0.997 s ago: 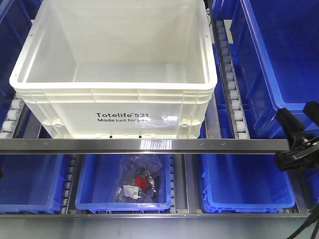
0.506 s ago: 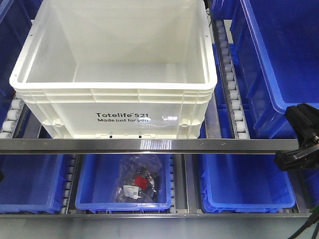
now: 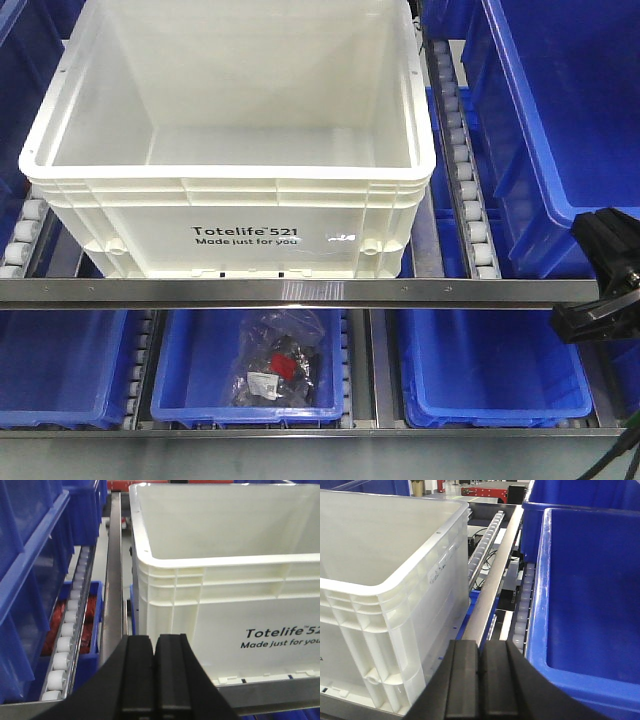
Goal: Place moving items into box and shelve
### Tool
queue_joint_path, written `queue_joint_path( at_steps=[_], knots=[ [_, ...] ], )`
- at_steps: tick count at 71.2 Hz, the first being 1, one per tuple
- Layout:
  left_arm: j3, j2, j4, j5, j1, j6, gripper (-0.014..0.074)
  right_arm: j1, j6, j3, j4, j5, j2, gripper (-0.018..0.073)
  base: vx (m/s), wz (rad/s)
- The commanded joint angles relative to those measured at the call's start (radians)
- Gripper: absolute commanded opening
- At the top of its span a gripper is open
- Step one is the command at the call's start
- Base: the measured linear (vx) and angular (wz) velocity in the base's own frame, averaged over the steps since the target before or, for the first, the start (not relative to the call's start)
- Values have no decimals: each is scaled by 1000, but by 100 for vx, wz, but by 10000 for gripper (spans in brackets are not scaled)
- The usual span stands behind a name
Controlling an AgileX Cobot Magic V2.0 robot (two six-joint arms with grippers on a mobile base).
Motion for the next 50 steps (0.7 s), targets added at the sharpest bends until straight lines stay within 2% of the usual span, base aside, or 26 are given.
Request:
queue_joint_path(
  at_steps=[1,10,12,19,41,45,50],
  knots=[
    [42,-90,1,-85,-5,22,-27,-2,-8,-31,-5,-81,5,-17,0,0],
    [178,-257,-2,-82,-5,26,-27,-2,-8,-31,-5,-81,5,-17,0,0],
    [173,-287,3,-15,-5,32,-27,-2,-8,-31,-5,-81,5,-17,0,0],
    [163,-264,20,9,-5,39,-27,-2,-8,-31,-5,-81,5,-17,0,0],
    [165,-262,24,-125,-5,48,-27,-2,-8,-31,-5,-82,5,-16,0,0],
    [165,-262,55,-126,-5,42,-27,-2,-8,-31,-5,-82,5,-16,0,0],
    [165,-262,142,-131,-5,11,-26,-2,-8,-31,-5,-82,5,-16,0,0]
  ],
)
